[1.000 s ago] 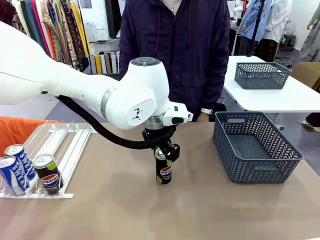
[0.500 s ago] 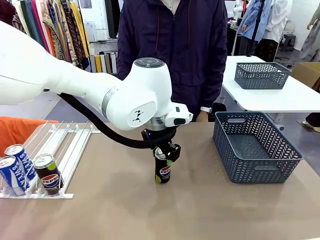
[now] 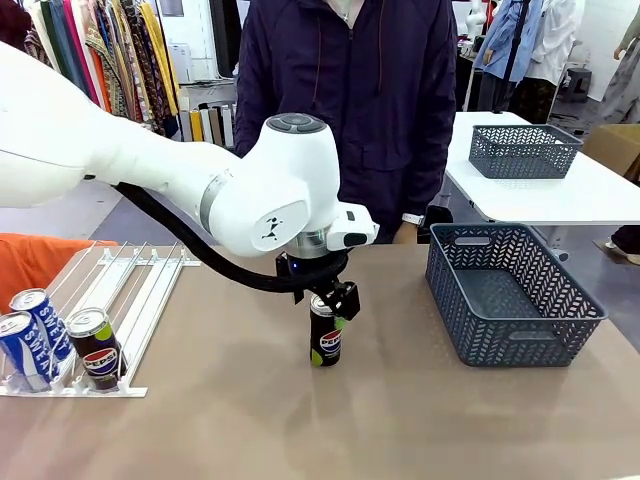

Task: Retrieve and store the cans from the dispenser.
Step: Pick up one can from the Automatic Can Dispenser and place it in the middle of the table.

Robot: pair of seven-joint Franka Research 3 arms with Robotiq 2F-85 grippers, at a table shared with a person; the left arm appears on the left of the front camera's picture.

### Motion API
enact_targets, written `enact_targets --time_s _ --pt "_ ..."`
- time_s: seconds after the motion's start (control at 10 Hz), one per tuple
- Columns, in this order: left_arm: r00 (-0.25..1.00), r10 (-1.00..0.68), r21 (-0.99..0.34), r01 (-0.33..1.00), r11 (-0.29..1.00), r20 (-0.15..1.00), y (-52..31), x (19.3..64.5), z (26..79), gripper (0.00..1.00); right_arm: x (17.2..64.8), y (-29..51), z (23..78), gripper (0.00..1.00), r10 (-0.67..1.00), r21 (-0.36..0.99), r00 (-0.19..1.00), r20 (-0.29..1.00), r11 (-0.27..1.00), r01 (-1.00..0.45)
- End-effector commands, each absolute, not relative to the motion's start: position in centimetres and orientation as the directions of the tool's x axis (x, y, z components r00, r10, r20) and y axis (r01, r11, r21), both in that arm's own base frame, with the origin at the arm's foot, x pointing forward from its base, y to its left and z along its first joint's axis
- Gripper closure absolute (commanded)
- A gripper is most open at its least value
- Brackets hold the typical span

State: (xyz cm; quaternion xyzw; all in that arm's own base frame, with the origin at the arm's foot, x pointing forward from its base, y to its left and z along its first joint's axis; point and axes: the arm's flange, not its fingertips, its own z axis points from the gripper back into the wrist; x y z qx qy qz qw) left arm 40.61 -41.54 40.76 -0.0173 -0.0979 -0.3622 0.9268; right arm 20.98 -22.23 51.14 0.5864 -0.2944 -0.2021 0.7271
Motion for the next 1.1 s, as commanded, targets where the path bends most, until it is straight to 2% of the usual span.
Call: enact_targets --time_s 0.0,0.1,0.3,0.5,0.6,0.7,0.8,1.0 --pt "0.762 -0.593 0.041 0.605 0.795 0.262 -39.5 38.1 46.1 0.00 21.3 -22.3 51.4 0.00 -0.642 0.970 0.735 0.216 0.228 -0.086" --pt "0.778 -0.560 0.046 0.572 0.819 0.285 -37.1 35.9 50.2 0.00 21.3 -22.3 51.4 0.00 -0.642 0.970 0.735 0.216 0.228 -0.086" --pt "0.805 -0.440 -0.144 0.529 0.837 0.398 -28.6 32.3 57.1 0.00 21.3 -22.3 51.4 0.00 -0.642 0.970 0.735 0.216 0.228 -0.086" --pt "0.827 -0.232 -0.334 0.441 0.833 0.513 -15.5 29.4 61.4 0.00 21.3 -22.3 51.4 0.00 -0.642 0.970 0.735 0.216 0.228 -0.086" --pt "0.836 -0.168 -0.450 0.438 0.778 0.522 -9.2 28.1 62.7 0.00 21.3 -22.3 51.4 0.00 -0.642 0.970 0.735 0.216 0.228 -0.086" --pt "0.819 -0.131 -0.600 0.509 0.617 0.559 -3.0 26.8 63.1 0.00 21.3 -22.3 51.4 0.00 -0.642 0.970 0.735 0.216 0.228 -0.086" --pt "0.824 -0.046 -0.721 0.519 0.459 0.564 3.6 26.0 62.4 0.00 21.3 -22.3 51.4 0.00 -0.642 0.970 0.735 0.216 0.228 -0.086" --pt "0.877 0.183 -0.879 0.388 0.276 0.444 12.9 25.3 57.5 0.00 21.3 -22.3 51.4 0.00 -0.642 0.970 0.735 0.216 0.228 -0.086"
